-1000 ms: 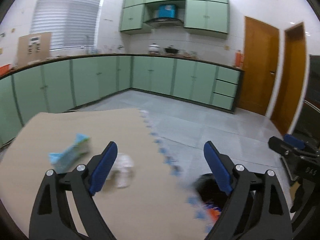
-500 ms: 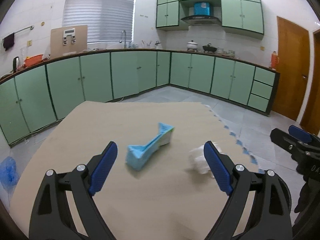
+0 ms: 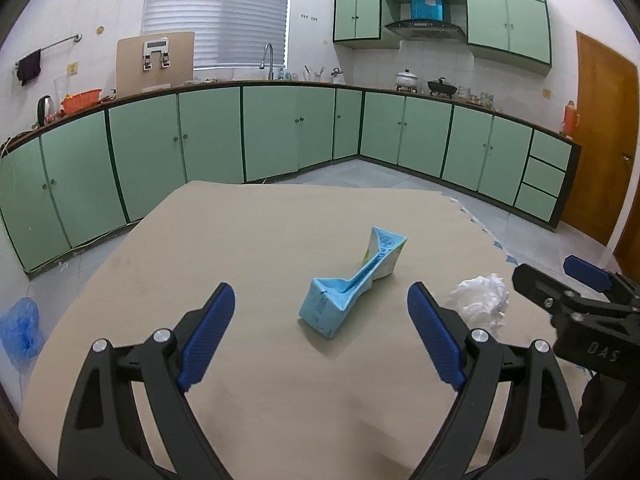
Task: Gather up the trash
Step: 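Grasp the blue milk carton with the left tool while the right tool grasps the white tissue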
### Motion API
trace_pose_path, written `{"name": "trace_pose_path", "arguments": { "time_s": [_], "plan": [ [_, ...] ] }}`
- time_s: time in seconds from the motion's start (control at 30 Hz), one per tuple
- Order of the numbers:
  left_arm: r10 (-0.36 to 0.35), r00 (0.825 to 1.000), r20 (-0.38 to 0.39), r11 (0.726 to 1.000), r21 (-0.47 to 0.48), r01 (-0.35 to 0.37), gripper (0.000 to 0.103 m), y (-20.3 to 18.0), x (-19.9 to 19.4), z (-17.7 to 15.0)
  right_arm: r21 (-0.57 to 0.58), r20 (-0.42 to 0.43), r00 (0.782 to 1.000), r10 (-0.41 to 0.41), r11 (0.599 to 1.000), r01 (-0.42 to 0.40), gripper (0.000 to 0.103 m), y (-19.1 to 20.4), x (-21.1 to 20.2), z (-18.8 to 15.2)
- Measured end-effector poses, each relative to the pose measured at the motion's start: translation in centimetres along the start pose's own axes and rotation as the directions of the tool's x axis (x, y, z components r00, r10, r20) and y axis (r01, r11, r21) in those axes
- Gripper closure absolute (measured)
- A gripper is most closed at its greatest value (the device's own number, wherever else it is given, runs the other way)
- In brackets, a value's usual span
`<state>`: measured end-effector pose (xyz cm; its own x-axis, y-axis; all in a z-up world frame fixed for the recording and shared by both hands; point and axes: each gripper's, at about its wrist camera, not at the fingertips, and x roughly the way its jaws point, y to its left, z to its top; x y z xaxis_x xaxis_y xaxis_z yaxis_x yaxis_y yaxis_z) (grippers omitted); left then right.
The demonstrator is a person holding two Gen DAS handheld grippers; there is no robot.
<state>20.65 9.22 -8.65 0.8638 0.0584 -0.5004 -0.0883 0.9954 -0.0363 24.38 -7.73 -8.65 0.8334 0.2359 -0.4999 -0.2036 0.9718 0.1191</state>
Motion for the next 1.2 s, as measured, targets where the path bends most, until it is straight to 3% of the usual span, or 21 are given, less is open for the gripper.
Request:
{"name": "trace_pose_path", "arguments": {
  "time_s": [0.43,0.5,0.83,0.93,1.2],
  "plan": [
    [0.008,0.999,-0.035,1.0,-0.019,-0.008,0.018,1.6,1.7,-0.1,-0.017,-0.12,0.993,-0.01,1.0,0.008,0.008,1.4,4.0,-0.6],
    [0.001,0.999,-0.046,1.0,-0.022,-0.002,0.018,1.5,2.1,-0.1,-0.015,-0.145,0.989,-0.002,1.0,0.0,0.016,1.4,4.5,-0.7],
    [-0.027,0.993,-0.116,0.999,-0.031,0.023,0.018,1.1,4.3,0.2,-0.012,-0.188,0.98,0.059,0.998,-0.062,0.076,1.6,5.3,-1.0],
    [-0.037,0.989,-0.146,0.999,-0.03,0.033,0.018,0.8,5.4,0.3,-0.019,-0.177,0.982,0.064,0.997,-0.068,0.081,1.7,5.0,-1.0],
    [-0.056,0.977,-0.208,0.998,-0.011,0.055,0.018,0.1,8.2,1.0,-0.026,-0.143,0.988,0.063,0.997,-0.067,0.081,1.0,3.9,-0.6]
  ]
}}
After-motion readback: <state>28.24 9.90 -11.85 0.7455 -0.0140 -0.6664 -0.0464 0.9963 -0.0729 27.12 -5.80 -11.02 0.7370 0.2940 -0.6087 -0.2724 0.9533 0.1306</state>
